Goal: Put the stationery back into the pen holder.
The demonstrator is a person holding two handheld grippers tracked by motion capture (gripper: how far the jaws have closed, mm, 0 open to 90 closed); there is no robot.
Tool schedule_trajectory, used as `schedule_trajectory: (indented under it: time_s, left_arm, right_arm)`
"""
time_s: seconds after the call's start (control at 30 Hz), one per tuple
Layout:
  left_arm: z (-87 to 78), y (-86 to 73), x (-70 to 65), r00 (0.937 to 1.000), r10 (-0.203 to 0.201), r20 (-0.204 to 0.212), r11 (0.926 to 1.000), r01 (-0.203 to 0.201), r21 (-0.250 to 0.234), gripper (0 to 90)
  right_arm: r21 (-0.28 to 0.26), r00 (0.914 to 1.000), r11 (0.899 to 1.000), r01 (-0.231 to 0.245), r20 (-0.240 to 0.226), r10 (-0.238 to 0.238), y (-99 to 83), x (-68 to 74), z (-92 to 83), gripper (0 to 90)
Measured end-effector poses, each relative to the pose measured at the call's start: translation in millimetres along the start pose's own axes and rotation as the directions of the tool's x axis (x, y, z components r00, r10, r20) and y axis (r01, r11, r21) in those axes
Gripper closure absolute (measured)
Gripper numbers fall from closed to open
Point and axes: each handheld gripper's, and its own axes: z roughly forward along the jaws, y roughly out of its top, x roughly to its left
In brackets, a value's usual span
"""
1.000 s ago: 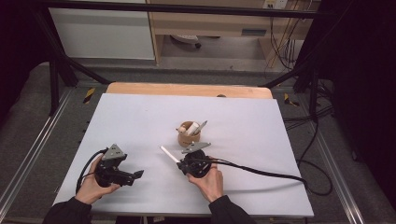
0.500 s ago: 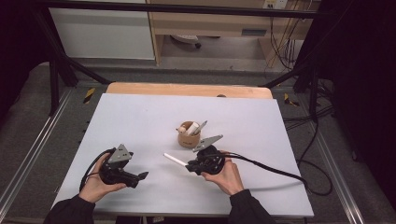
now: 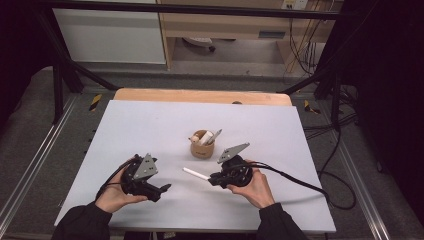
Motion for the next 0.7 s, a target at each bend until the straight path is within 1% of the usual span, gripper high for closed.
schedule_trajectory:
  time_s: [0.07,0.13,0.17,0.23,0.3,0.4,0.43,0.53,0.7]
  left_arm:
    - [1.3,7.5,-3.6,0.9991,0.043,-0.004,0.9991,-0.043,-0.003,6.2]
    - [3.6,14.9,-7.3,0.9963,0.086,-0.006,0.9963,-0.086,-0.005,6.3]
    - [4.6,17.2,-8.6,0.9951,0.099,-0.008,0.9951,-0.099,-0.004,6.3]
    - [7.4,22.7,-11.4,0.9903,0.138,-0.01,0.9904,-0.138,0.003,6.3]
    - [10.5,27.1,-14.5,0.9859,0.167,-0.006,0.9859,-0.167,0.004,6.3]
    - [15.3,32.4,-19.8,0.9747,0.223,-0.003,0.9747,-0.223,0.006,6.3]
    - [16.5,34.1,-21.3,0.9695,0.245,0.001,0.9695,-0.245,0.01,6.3]
    - [20.9,38.9,-26.4,0.9589,0.283,0.009,0.9589,-0.284,0.011,6.4]
    - [28.0,47.1,-33.9,0.9364,0.351,0.016,0.9364,-0.351,0.013,7.1]
  right_arm:
    - [-0.001,1.0,1.0,-0.003,-0.004,0.003,0.4,-0.2,-2.3,79.1]
    - [0.001,0.9999,1.0,-0.01,-0.01,0.01,1.0,-0.5,-4.3,79.1]
    - [0.006,0.9998,1.0,-0.016,-0.012,0.016,1.4,-0.9,-5.4,79.1]
    - [0.01,0.9996,1.0,-0.023,-0.017,0.023,2.0,-1.7,-6.2,79.1]
    - [0.013,0.9994,1.0,-0.027,-0.02,0.028,2.7,-2.4,-6.7,79.1]
    - [0.02,0.9992,0.999,-0.031,-0.023,0.032,3.1,-2.5,-7.1,79.1]
    - [0.024,0.9991,0.999,-0.034,-0.025,0.034,3.3,-2.6,-7.7,79.1]
    - [0.019,0.9989,0.999,-0.038,-0.026,0.039,3.8,-2.4,-8.4,79.1]
    - [0.025,0.9986,0.999,-0.041,-0.031,0.042,4.4,-3.1,-9.1,79.1]
